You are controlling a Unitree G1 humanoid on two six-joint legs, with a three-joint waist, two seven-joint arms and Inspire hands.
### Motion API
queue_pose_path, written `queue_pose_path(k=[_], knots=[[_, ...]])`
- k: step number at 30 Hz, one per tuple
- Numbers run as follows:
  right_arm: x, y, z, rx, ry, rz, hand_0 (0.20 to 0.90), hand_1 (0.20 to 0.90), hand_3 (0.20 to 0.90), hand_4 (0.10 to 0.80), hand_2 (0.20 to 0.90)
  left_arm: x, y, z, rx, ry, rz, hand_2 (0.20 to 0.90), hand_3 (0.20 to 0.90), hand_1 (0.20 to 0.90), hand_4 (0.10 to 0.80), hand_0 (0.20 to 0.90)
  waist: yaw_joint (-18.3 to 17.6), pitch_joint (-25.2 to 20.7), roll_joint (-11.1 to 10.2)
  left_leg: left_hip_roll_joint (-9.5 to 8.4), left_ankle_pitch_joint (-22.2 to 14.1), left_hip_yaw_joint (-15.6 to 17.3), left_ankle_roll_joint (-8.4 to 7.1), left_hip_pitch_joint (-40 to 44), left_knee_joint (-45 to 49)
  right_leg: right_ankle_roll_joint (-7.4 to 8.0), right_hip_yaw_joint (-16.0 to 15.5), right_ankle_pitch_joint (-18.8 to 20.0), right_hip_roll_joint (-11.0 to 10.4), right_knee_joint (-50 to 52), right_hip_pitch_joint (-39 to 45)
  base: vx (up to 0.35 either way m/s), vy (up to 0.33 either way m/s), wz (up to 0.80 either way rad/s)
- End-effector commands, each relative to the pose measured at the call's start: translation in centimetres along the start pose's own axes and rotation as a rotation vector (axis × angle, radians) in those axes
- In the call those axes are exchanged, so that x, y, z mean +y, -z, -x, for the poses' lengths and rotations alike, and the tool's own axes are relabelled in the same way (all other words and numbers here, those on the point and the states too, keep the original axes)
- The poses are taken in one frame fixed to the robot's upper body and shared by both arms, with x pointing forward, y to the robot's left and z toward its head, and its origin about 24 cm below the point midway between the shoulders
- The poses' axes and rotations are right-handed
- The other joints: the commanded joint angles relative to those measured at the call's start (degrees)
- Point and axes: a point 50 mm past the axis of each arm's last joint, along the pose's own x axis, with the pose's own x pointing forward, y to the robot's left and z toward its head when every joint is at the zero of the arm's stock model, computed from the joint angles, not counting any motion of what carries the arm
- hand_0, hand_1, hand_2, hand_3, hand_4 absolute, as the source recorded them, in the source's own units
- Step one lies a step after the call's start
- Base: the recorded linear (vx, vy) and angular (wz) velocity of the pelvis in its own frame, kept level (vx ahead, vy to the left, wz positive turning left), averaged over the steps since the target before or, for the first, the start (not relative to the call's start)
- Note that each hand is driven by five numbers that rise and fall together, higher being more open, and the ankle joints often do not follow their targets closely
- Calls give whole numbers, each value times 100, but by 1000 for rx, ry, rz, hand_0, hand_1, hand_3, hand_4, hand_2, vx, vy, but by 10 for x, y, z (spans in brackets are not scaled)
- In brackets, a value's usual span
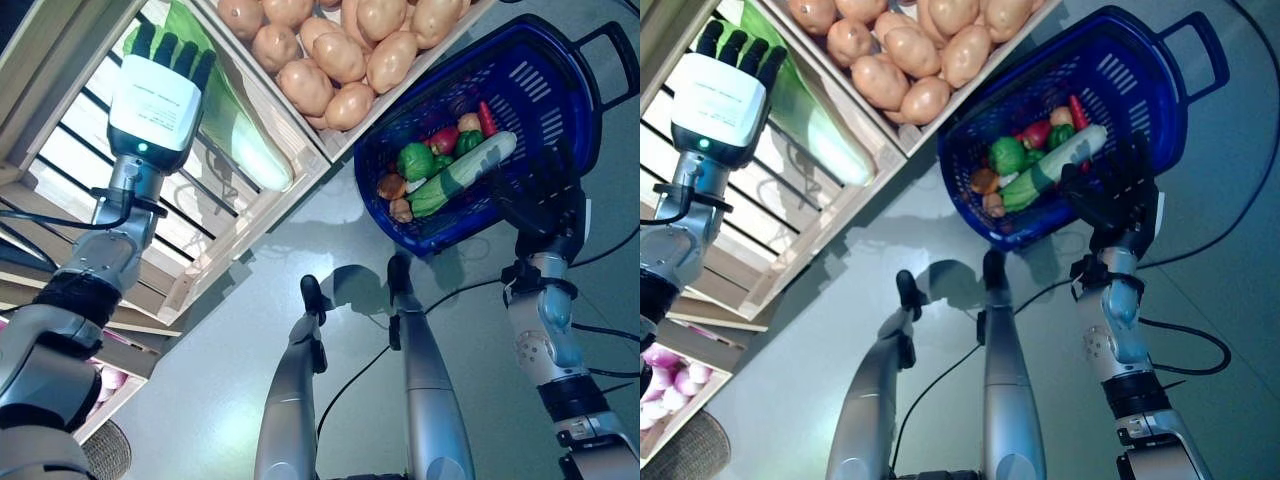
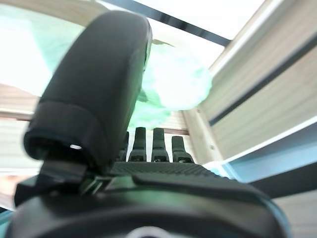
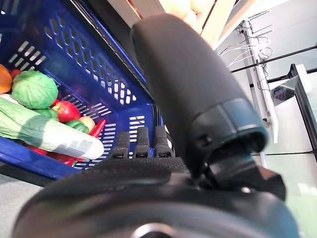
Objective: Put vegetables into the basket
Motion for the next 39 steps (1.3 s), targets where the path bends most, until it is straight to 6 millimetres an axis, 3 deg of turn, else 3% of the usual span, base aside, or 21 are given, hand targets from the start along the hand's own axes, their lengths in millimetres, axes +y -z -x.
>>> queue_pose_path(k=[1, 17, 37, 38, 39], knots=[[22, -48, -3, -234, -109, -10, 900, 900, 900, 800, 900, 35, 44, -28, 175, -152, -68, 900, 900, 900, 800, 900, -215, -2, 71, 107, -135, -24, -240, -405, 597, 65, -214, -235, -29, -87, 386, 36, 24, -2], [22, -50, 4, -260, -52, -23, 900, 900, 900, 800, 900, 26, 30, -29, 142, -86, 12, 900, 900, 900, 800, 900, -238, -2, -215, 94, -361, -97, -92, -697, 956, 136, -218, -146, 13, 45, 167, 6, -1, -2], [24, -53, 4, -281, -56, -26, 900, 900, 900, 800, 900, 14, 29, -24, 188, 8, 98, 900, 900, 900, 800, 900, -160, -2, -332, 48, -370, -187, -37, -854, 925, 223, -266, -25, 53, -58, 68, -2, -3, 1], [24, -53, 4, -282, -57, -26, 900, 900, 900, 800, 900, 13, 29, -24, 191, 12, 99, 844, 844, 844, 762, 844, -161, -2, -336, 44, -376, -191, -38, -860, 932, 222, -264, -26, 55, -57, 63, 0, 0, 0], [24, -52, 5, -282, -54, -28, 900, 900, 900, 800, 900, 13, 28, -24, 194, 16, 100, 484, 484, 484, 522, 484, -160, -2, -341, 41, -381, -187, -34, -851, 919, 222, -272, -30, 57, -67, 72, 0, 0, 0]])
